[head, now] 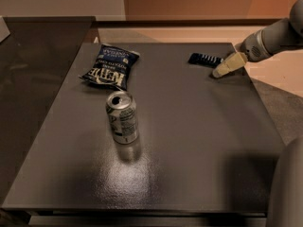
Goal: Move rxbar blueberry near 7up can
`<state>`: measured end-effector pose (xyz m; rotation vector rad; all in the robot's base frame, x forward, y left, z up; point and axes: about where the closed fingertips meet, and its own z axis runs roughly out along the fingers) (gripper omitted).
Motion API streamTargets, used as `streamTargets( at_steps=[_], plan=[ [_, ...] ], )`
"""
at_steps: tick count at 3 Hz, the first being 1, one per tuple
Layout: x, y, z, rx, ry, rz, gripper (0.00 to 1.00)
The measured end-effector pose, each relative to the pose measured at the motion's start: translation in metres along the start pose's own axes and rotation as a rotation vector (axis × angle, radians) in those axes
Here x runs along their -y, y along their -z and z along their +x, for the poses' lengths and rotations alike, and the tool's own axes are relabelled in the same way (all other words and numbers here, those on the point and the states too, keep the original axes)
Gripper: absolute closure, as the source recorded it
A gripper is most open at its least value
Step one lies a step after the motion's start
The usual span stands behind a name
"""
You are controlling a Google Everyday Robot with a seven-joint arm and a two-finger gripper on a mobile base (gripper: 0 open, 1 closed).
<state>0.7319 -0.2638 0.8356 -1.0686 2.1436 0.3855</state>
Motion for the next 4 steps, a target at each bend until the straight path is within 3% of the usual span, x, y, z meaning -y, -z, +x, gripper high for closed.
streamTargets(
  at_steps=[2, 4],
  plan=[
    [0.001, -0.026, -0.001, 0.065, -0.023, -0.056, 0.0],
    [-0.019, -0.018, -0.019, 0.119, 0.019, -0.095, 0.41]
  ],
)
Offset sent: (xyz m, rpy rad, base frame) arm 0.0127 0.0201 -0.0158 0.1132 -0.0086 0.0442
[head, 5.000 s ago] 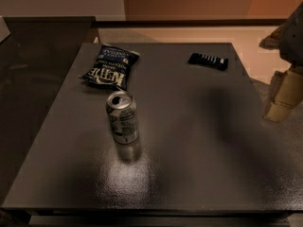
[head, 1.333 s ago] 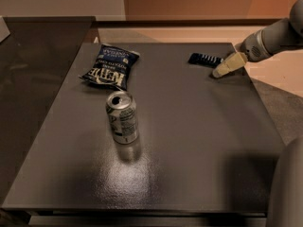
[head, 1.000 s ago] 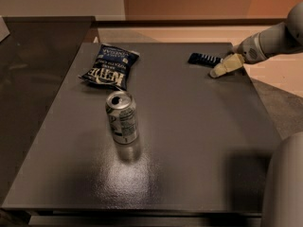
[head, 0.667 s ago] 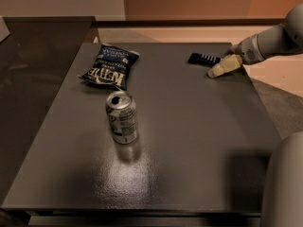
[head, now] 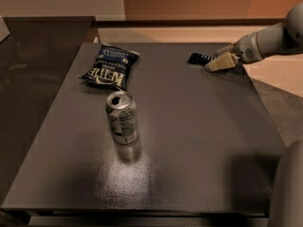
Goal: Move rxbar blueberry near 7up can
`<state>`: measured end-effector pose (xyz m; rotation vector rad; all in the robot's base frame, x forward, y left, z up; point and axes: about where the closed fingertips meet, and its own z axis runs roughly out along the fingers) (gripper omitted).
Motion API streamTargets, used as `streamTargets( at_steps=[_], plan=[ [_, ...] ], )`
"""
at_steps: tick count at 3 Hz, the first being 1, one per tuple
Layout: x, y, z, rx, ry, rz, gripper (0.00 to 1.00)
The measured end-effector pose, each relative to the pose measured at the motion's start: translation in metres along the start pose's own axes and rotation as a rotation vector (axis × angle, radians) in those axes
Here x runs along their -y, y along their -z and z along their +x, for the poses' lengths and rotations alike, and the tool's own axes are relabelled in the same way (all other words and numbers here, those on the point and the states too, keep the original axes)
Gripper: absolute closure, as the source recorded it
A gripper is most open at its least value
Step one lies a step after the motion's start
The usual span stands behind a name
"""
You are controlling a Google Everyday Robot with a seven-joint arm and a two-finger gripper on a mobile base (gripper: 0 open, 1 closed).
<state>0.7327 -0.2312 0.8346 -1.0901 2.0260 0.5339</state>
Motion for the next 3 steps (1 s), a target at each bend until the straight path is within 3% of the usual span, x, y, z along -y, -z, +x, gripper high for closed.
streamTargets(
  at_steps=[2, 3],
  plan=[
    [-0.023, 0.013, -0.011, 0.042, 0.034, -0.025, 0.88],
    [-0.037, 0.019, -0.017, 0.06, 0.043, -0.043, 1.0]
  ],
)
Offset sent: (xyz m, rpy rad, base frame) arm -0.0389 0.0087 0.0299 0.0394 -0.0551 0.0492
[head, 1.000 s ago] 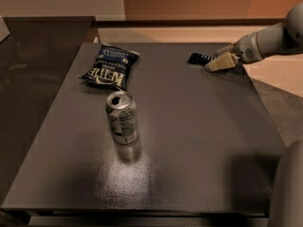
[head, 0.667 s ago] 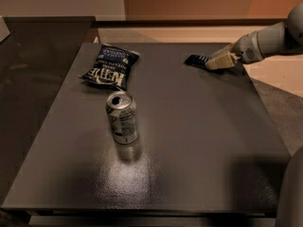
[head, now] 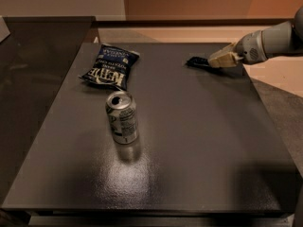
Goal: Move rxbar blueberry near 7up can
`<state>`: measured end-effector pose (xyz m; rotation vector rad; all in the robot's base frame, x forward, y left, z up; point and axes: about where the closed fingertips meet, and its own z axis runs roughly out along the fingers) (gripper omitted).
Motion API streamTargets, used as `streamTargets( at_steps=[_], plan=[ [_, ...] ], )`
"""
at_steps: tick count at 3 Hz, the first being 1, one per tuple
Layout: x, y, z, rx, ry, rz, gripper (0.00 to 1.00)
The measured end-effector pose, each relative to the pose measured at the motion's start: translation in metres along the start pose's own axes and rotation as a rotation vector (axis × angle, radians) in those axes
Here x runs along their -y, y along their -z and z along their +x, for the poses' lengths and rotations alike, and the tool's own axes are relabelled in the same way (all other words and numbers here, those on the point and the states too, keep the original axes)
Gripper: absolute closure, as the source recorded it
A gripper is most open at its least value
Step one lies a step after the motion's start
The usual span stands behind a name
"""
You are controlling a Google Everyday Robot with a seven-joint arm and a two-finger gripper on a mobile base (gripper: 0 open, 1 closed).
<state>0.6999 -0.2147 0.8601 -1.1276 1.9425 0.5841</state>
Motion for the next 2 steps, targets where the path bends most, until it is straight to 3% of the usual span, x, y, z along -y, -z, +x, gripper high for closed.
streamTargets(
  at_steps=[2],
  plan=[
    [-0.05, 0.005, -0.012, 0.025, 0.029, -0.087, 1.0]
  ],
)
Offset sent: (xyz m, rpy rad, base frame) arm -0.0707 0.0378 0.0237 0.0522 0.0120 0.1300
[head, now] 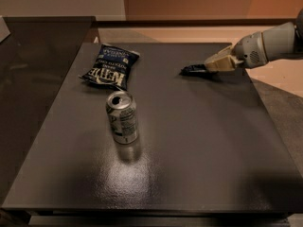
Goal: Move rxbar blueberry near 7up can
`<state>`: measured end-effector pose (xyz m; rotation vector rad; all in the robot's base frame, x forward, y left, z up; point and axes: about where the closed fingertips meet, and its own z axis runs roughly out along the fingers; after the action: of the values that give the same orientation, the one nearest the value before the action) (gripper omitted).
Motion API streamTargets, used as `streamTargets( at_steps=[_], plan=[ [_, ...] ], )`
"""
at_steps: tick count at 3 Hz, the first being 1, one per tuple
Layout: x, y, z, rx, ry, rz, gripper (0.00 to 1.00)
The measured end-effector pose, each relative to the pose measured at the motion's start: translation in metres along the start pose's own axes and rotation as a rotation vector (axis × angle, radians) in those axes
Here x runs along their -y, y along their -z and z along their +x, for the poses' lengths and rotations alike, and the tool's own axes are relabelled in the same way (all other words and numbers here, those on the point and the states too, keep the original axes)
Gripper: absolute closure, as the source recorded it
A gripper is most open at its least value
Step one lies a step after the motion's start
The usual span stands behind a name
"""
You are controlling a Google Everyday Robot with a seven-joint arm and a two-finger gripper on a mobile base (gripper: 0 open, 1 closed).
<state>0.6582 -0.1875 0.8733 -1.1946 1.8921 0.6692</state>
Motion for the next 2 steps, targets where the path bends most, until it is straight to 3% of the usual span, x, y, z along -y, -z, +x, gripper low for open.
streamTargets(
  at_steps=[2],
  plan=[
    [-0.086, -0.002, -0.015, 0.016, 0.055, -0.136, 1.0]
  ],
)
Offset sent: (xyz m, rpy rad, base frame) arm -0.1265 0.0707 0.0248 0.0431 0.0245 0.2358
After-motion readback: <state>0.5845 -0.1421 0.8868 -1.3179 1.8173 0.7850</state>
